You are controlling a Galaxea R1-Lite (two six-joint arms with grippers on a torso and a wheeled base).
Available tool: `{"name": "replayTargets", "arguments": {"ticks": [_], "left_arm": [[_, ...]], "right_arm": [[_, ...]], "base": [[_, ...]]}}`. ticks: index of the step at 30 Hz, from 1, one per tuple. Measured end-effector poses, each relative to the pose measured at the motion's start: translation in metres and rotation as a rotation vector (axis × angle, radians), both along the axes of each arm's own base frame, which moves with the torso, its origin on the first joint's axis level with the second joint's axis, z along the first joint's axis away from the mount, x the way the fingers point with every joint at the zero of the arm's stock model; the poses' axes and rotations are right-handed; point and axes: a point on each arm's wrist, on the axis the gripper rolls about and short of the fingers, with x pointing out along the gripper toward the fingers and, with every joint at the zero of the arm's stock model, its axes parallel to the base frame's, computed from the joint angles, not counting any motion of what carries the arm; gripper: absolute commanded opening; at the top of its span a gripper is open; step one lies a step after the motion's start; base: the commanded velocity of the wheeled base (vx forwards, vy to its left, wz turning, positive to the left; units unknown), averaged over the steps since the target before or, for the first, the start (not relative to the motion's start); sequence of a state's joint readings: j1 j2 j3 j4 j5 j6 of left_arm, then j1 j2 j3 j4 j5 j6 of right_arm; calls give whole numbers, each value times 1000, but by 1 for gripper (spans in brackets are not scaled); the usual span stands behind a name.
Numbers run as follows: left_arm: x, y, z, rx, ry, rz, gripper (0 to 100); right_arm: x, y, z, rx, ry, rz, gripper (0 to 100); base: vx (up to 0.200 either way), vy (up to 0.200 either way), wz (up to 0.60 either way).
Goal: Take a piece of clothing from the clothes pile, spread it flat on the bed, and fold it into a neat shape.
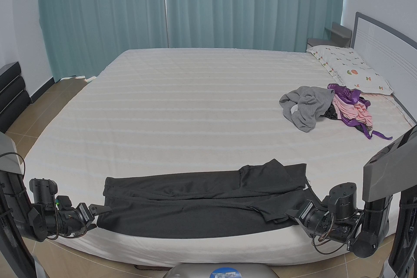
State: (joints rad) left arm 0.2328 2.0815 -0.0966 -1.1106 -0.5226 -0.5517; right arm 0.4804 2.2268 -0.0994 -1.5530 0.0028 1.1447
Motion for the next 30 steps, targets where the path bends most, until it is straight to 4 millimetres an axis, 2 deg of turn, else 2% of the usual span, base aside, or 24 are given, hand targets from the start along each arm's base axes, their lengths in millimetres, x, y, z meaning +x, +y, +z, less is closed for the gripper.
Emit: {"name": "replayTargets", "arguments": {"ticks": [7,8,17,30], "left_arm": [[0,0,0,0,0,0,100],[0,0,0,0,0,0,100],[0,0,0,-1,0,1,100],[0,0,0,0,0,0,100]], "right_arm": [[-6,-1,2,-22,0,21,0],[-6,-1,1,-26,2,24,100],[-15,-2,2,-72,4,61,100],[-10,-13,16,-69,-60,12,100]], "base": [[0,0,0],[0,0,0],[0,0,0],[0,0,0]]}}
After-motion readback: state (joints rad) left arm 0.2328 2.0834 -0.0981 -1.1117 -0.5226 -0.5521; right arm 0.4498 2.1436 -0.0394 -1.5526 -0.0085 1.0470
